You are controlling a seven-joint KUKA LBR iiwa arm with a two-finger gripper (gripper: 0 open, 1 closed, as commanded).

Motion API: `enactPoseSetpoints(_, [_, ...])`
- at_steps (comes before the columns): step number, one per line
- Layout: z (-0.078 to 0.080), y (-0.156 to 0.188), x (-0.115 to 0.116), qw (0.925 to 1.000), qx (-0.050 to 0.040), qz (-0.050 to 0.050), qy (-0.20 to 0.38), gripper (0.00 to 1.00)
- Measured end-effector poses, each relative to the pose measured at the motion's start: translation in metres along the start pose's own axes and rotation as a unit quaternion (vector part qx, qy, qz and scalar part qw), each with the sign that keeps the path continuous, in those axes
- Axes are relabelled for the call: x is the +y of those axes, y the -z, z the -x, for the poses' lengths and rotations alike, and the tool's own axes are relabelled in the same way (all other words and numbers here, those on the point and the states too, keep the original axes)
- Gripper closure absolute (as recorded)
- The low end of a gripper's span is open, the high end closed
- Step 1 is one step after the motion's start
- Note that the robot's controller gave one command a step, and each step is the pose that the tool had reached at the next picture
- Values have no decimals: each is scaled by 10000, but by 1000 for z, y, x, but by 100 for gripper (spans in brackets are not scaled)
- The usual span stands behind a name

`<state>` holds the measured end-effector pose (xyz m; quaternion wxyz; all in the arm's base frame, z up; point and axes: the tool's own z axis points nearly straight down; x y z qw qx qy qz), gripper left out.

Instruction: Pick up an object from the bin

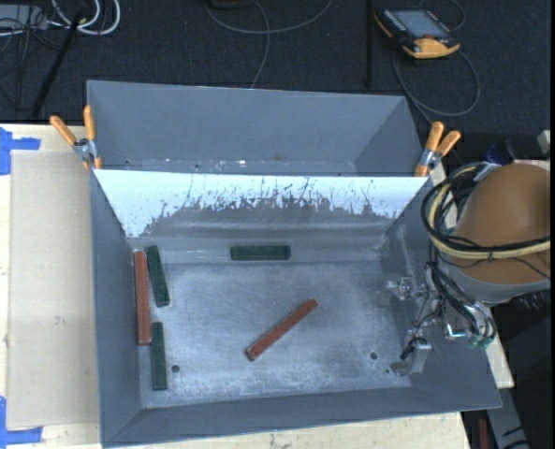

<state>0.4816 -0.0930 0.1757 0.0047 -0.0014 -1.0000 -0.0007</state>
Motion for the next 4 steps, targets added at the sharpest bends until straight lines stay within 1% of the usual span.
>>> enactPoseSetpoints(1, [39,-53,69,9945,-29,4,1047,0])
enactPoseSetpoints(2, [75,-108,99,9888,-44,-4,1491,0])
enactPoseSetpoints(3, [75,-106,98,9887,-47,-13,1501,100])
enactPoseSetpoints(4, [107,48,89,9805,-96,-25,1962,100])
